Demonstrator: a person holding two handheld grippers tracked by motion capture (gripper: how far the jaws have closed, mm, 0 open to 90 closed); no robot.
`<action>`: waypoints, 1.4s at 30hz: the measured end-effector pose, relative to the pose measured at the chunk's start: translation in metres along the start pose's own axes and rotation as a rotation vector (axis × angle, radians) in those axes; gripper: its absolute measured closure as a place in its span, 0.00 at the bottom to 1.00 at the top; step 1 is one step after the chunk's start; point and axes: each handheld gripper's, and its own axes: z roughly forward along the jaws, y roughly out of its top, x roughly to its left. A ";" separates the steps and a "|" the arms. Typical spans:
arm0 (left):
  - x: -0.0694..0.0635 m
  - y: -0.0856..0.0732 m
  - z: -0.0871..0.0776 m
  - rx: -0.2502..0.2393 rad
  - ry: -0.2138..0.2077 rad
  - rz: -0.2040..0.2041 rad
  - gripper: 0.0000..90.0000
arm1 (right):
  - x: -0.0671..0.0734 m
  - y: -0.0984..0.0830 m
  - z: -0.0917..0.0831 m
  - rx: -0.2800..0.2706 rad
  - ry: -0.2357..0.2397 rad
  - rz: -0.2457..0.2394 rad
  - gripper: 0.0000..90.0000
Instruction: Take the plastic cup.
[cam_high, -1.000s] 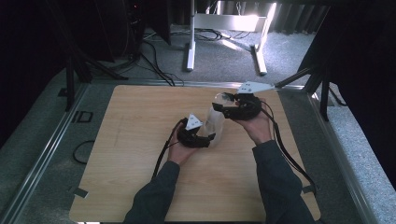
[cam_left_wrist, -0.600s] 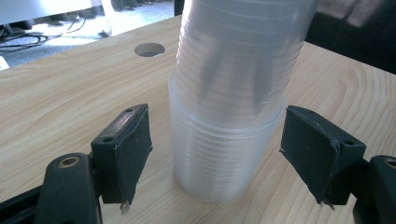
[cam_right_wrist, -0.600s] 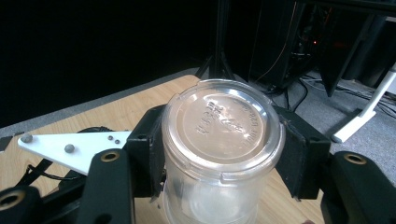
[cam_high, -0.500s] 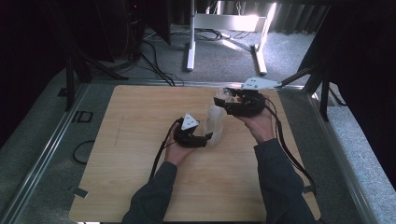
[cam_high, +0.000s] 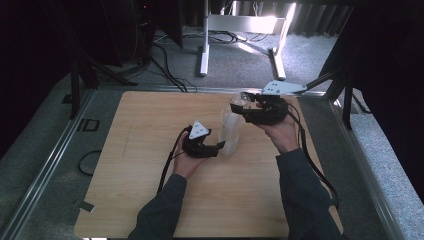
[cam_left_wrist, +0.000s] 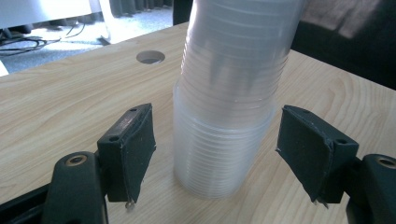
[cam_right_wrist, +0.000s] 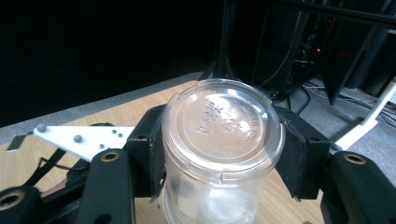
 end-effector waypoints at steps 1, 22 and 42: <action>0.000 0.000 -0.001 0.000 -0.001 0.004 0.31 | 0.001 0.000 -0.001 0.002 0.002 -0.003 0.46; 0.004 -0.003 -0.020 -0.009 -0.005 0.012 0.33 | 0.016 -0.012 -0.002 0.048 0.058 0.002 0.46; 0.015 -0.013 -0.052 -0.059 -0.013 -0.036 0.35 | 0.032 -0.022 0.003 0.111 0.093 -0.024 0.46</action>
